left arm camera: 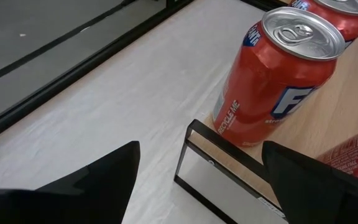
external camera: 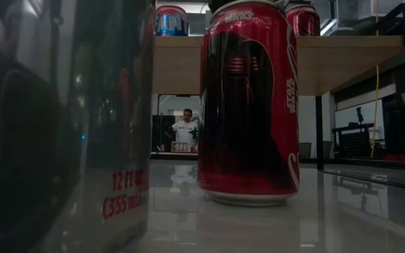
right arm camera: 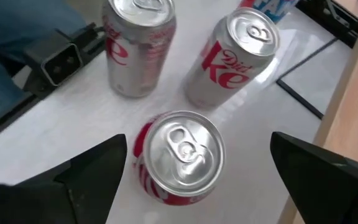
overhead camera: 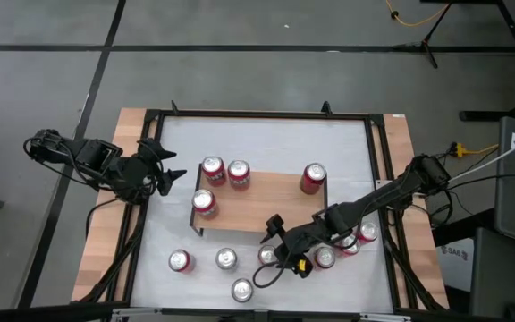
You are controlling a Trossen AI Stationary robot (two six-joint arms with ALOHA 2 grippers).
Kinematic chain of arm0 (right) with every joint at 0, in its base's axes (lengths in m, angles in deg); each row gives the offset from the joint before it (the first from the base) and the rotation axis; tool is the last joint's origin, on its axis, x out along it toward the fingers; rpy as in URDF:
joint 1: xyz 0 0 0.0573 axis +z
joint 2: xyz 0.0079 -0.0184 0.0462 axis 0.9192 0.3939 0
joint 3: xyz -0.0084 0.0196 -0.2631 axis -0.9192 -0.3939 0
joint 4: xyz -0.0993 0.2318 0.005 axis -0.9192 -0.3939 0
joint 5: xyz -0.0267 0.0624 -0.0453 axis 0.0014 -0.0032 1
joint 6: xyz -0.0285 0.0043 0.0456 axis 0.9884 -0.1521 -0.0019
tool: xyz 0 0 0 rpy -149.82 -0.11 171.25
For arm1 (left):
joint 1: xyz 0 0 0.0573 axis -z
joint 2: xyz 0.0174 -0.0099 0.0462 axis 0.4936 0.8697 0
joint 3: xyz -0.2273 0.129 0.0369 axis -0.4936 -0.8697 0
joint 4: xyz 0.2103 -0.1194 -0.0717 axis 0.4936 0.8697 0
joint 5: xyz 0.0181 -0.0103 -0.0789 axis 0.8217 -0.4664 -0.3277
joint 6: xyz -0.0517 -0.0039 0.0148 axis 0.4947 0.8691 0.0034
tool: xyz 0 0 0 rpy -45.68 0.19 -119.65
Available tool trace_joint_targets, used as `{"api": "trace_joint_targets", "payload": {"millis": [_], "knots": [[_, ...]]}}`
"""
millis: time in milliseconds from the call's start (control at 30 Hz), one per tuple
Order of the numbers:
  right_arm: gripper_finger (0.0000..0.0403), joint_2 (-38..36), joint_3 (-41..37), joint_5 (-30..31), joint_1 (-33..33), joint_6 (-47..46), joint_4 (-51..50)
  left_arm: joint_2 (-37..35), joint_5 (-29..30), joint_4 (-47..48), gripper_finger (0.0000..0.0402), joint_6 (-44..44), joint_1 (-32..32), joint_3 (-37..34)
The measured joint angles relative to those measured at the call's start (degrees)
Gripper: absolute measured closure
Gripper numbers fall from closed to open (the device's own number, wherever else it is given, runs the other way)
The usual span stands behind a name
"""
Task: Place canned beverage on shelf
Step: Put the red white soda can on the shelf
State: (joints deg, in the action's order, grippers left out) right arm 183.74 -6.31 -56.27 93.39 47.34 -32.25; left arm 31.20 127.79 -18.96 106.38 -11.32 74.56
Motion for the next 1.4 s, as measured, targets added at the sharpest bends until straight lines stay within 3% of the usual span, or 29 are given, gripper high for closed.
{"api": "trace_joint_targets", "payload": {"millis": [633, 933, 1167, 1400], "knots": [[0.0015, 1.44, 0.00, -0.77, 0.57, -0.19, 0.10, 0.02, -0.04, -0.01, 0.0074, 0.03, 0.02, 0.00], [0.0015, 1.97, 0.42, 4.71, 2.45, -0.60, 0.40, 0.07, -0.12, -0.01, 0.0074, 0.01, 0.02, 0.00], [0.0015, 3.46, 9.57, 9.26, 3.73, -1.72, -12.38, 0.07, -0.20, 0.00, 0.0074, -0.01, 0.02, 0.00], [0.0015, 11.56, 23.05, 9.49, 4.52, -1.80, -27.27, 0.07, -0.20, 0.00, 0.0074, -0.01, 0.02, 0.00]]}}
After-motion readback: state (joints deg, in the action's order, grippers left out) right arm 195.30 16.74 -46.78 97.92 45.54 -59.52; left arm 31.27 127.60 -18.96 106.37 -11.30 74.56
